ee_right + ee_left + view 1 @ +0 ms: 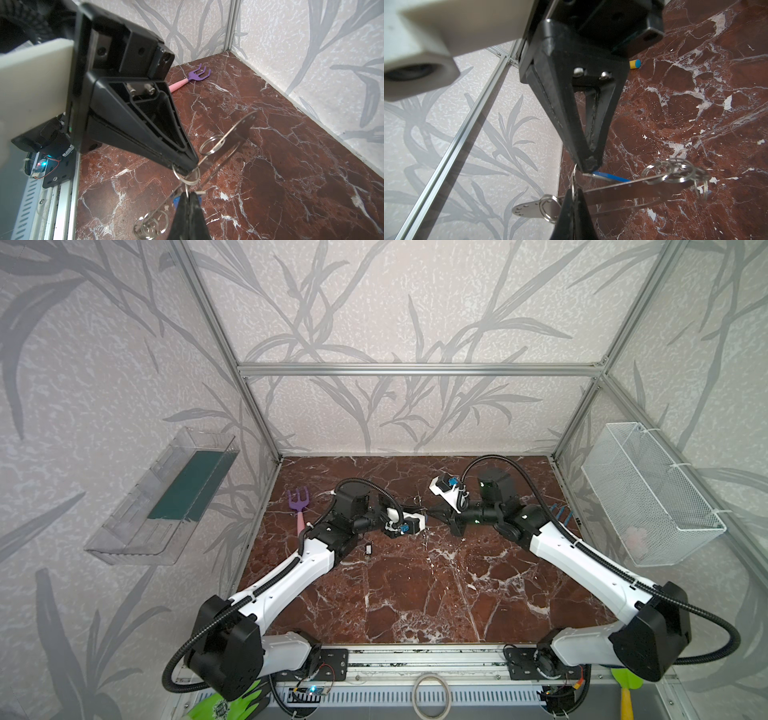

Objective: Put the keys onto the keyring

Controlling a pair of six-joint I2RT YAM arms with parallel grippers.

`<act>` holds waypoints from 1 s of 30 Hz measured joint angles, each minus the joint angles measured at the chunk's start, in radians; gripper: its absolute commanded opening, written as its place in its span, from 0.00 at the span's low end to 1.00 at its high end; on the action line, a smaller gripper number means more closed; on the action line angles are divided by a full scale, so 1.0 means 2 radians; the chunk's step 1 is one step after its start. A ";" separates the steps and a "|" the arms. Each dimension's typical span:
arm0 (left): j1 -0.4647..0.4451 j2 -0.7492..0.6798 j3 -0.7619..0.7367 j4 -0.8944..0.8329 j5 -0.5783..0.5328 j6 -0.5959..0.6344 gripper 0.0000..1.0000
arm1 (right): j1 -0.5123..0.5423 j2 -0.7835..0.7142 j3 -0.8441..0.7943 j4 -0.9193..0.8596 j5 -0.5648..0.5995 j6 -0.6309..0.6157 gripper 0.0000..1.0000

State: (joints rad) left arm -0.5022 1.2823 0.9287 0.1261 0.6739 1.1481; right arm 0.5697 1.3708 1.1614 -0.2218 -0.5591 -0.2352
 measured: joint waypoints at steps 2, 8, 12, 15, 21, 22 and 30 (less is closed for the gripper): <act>0.000 0.000 0.000 0.000 -0.001 0.001 0.00 | 0.000 0.000 -0.001 0.000 -0.002 0.000 0.00; -0.005 0.000 0.007 -0.013 -0.012 -0.001 0.00 | 0.000 -0.001 -0.005 0.006 -0.009 -0.001 0.00; -0.007 0.001 0.013 -0.022 -0.016 -0.002 0.00 | 0.000 -0.003 -0.007 0.008 -0.009 -0.001 0.00; -0.007 0.002 0.015 -0.027 -0.018 -0.002 0.00 | 0.000 -0.005 -0.007 0.008 -0.007 -0.001 0.00; -0.008 0.003 0.017 -0.033 -0.023 0.002 0.00 | 0.000 -0.006 -0.007 0.007 -0.002 -0.002 0.00; -0.008 0.003 0.017 -0.034 -0.023 0.003 0.00 | 0.000 -0.006 -0.007 0.007 -0.001 -0.002 0.00; -0.014 0.008 0.027 -0.048 -0.032 0.016 0.00 | 0.000 -0.006 -0.007 0.006 0.000 -0.002 0.00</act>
State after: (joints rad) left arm -0.5297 1.2987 0.9836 0.0296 0.6106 1.1801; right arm 0.5701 1.3586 1.1481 -0.2108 -0.5587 -0.2394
